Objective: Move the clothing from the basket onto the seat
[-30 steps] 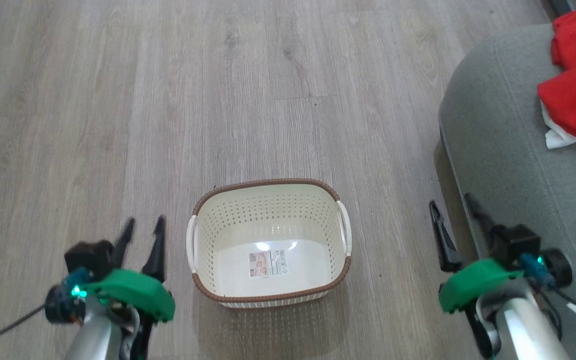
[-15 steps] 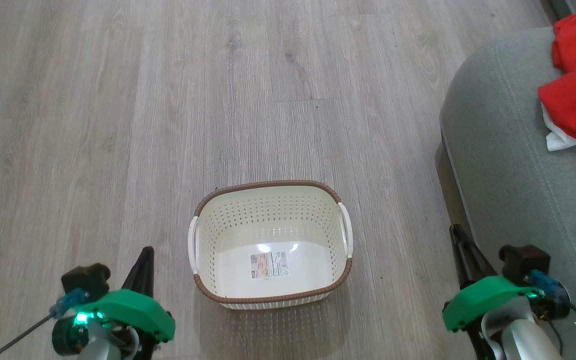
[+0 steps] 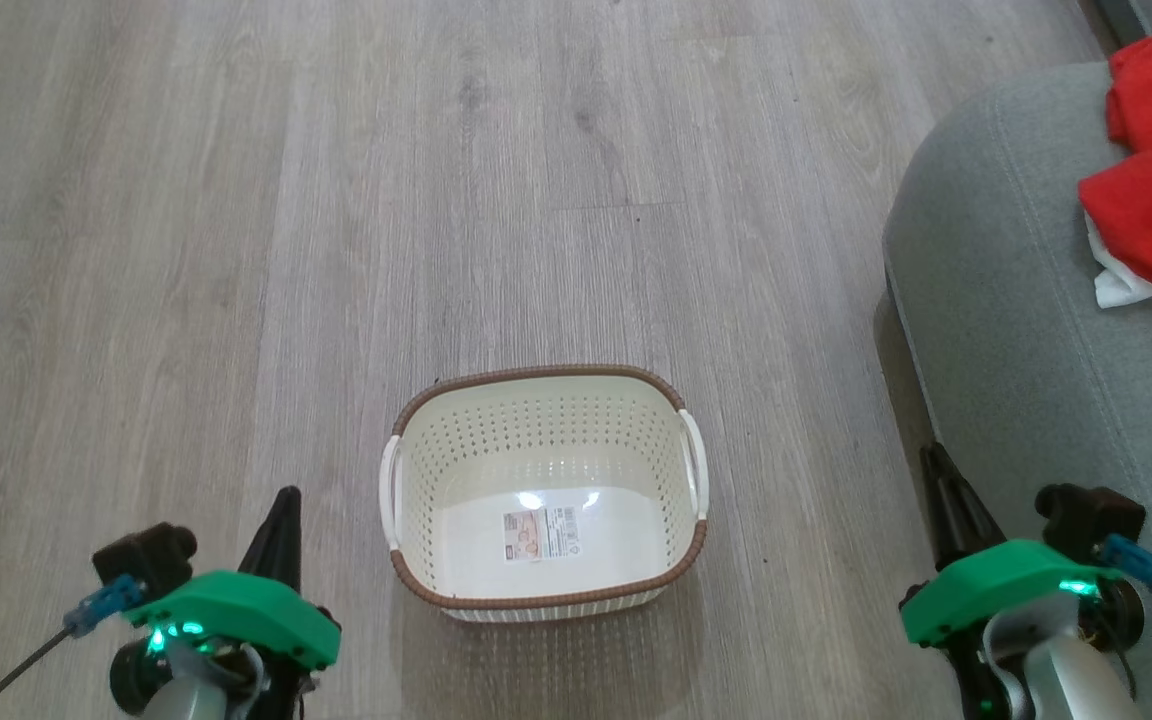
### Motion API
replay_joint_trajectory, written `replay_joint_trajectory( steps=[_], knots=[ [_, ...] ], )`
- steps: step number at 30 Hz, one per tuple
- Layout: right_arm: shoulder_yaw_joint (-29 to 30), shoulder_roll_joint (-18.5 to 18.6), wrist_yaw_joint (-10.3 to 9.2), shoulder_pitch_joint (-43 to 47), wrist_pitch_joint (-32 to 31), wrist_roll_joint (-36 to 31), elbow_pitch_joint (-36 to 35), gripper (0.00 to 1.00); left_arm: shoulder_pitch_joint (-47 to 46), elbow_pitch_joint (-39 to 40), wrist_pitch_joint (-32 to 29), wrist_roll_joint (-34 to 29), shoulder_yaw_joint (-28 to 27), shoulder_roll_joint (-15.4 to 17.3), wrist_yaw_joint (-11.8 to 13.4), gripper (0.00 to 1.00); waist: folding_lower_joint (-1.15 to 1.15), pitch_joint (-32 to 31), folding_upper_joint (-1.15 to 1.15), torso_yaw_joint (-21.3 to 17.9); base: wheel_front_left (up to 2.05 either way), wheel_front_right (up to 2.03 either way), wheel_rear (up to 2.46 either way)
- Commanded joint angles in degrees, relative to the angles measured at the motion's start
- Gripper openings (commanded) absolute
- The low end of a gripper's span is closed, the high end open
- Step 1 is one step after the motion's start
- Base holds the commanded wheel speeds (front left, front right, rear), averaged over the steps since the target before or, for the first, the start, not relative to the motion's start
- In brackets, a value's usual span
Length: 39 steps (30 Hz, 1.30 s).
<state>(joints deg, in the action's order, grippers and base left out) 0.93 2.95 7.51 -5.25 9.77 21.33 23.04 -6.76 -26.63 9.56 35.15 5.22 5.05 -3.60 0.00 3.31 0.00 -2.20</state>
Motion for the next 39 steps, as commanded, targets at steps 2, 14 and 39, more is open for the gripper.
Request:
replay_joint_trajectory(
  steps=[2, 14, 39],
  knots=[
    [0.12, 0.0, 0.0, -1.86, -0.6, 2.27, -2.3, 0.0, -1.71, 2.43, -0.39, 1.83, -1.41, 0.09, -0.39, 0.0, 0.0, -0.06, 0.0, 0.04, 0.0, 0.0, 0.0],
    [0.82, -0.01, -0.01, -1.74, -2.58, 10.92, -3.15, 0.0, -1.42, 3.71, -2.36, 8.79, -2.71, -0.19, -0.84, 0.0, 0.0, -0.45, 0.0, 0.31, 0.0, 0.0, 0.0],
    [2.2, -0.03, -0.01, -1.51, -6.53, 28.2, -4.84, 0.0, -0.85, 6.26, -6.33, 22.69, -5.33, -0.76, -1.72, 0.0, 0.0, -1.22, 0.0, 0.86, 0.0, 0.0, 0.0]
  ],
)
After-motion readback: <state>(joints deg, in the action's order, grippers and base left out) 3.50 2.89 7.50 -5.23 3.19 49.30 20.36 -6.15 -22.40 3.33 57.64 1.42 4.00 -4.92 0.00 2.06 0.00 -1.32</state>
